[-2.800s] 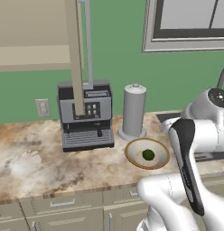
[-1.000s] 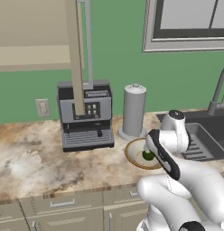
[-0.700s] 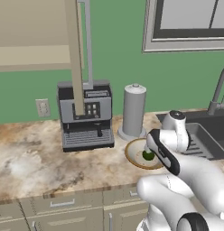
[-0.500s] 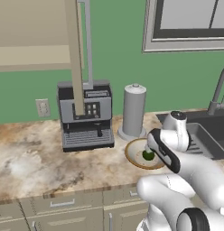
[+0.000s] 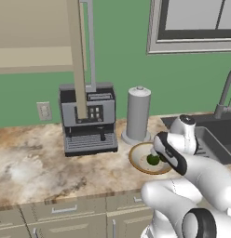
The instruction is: Pick the limes from the cabinet and place them in one bowl. Pick the peach from the sink and place it in the other bowl.
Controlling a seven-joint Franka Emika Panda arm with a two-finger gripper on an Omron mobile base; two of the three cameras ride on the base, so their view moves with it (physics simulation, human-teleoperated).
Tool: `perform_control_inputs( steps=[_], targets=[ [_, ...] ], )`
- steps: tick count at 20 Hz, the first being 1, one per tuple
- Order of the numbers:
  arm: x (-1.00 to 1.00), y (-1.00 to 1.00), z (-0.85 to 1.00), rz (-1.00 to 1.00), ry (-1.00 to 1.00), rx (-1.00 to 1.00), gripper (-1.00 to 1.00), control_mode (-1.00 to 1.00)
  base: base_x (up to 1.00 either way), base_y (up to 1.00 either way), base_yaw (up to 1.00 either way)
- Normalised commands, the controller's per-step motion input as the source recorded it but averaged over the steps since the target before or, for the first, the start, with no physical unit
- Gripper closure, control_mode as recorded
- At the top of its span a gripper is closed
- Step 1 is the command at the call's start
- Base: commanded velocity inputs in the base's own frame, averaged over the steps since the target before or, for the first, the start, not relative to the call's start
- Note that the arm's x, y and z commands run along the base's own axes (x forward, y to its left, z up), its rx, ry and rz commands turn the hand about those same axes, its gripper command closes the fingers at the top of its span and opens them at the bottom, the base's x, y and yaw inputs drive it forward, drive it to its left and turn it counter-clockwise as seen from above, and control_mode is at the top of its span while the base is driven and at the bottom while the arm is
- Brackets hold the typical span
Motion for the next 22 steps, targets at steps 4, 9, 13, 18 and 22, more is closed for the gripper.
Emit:
perform_control_inputs(
  steps=[4, 9, 13, 18, 22],
  targets=[
    [-0.03, 0.25, -0.03, -0.05, 0.0, 0.01, -1.0, -1.0, 0.0, 0.0, 0.0],
    [-0.11, 0.07, 0.53, -0.1, 0.05, -0.06, -1.0, -1.0, 0.0, 0.0, 0.0],
    [-0.25, -0.2, 0.63, -0.08, 0.09, -0.13, -1.0, -1.0, 0.0, 0.0, 0.0],
    [-0.78, 0.17, 0.15, -0.17, -0.09, 0.0, -1.0, -1.0, 0.0, 0.0, 0.0],
    [-0.73, 0.31, 0.0, -0.25, -0.15, 0.08, -1.0, -1.0, 0.0, 0.0, 0.0]
  ],
)
